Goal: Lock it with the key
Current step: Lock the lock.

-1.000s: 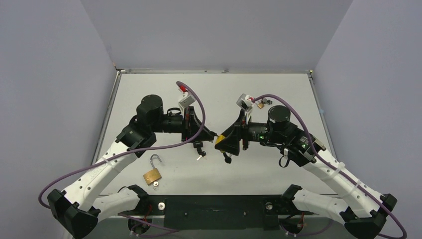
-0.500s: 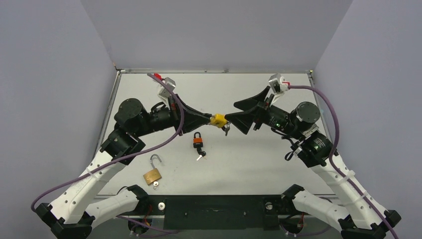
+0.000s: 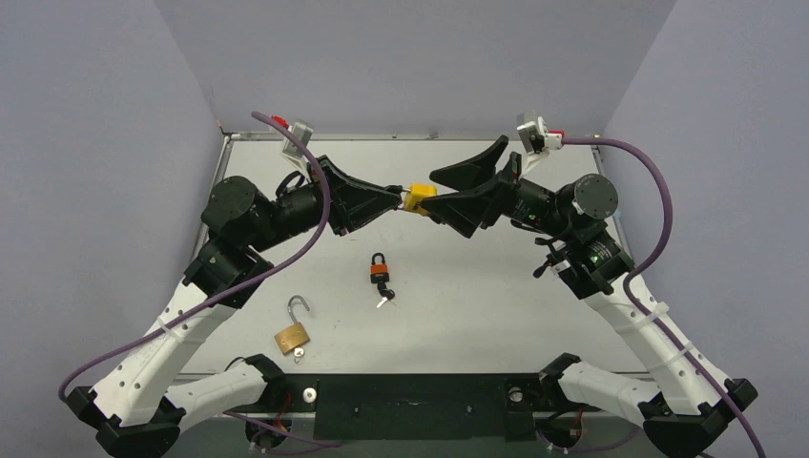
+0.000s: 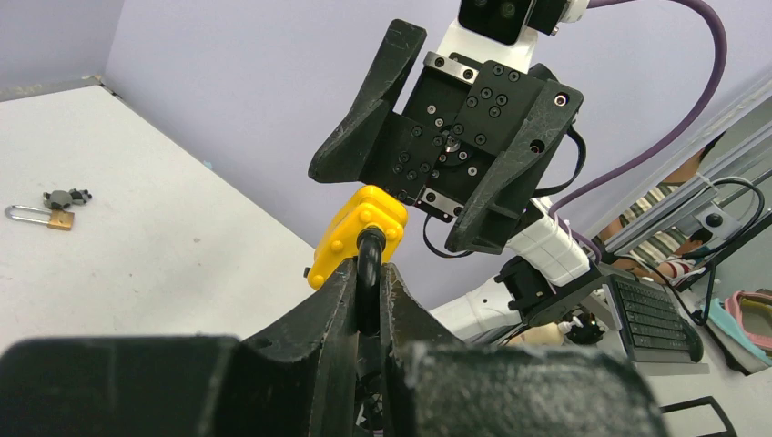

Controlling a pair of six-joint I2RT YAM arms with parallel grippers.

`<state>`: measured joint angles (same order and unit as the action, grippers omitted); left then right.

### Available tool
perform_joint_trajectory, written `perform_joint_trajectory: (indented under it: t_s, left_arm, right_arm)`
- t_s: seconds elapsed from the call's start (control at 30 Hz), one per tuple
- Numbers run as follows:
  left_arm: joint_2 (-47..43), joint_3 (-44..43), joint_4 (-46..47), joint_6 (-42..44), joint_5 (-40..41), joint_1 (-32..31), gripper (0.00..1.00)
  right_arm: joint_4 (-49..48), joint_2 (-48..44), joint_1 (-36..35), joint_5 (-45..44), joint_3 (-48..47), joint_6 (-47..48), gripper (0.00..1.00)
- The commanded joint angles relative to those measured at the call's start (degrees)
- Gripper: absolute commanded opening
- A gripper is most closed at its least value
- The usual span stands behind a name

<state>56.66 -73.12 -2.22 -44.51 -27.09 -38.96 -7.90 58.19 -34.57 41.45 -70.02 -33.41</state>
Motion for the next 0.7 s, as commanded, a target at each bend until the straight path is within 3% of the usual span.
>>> perform_joint_trajectory:
  t_s: [0.0, 0.13, 0.67]
  left_arm:
    - [-0.21, -2.98, 7.21, -3.33, 1.29, -0.31, 0.0]
    - [-0.51, -2.74, 7.44, -3.43, 1.89, -0.29, 0.0]
    - [-0.89, -2.5, 7.7, -4.14, 2.3, -0.27, 0.0]
  right_arm:
    - [-5.82, 0.88, -0.1, 2.1, -2.31, -1.17, 0.64]
    - [-6.4, 1.25, -1.49, 2.49, -1.89, -1.54, 0.58]
    - [-4.9, 1.21, -2.61, 1.61, 0.07, -0.22, 0.54]
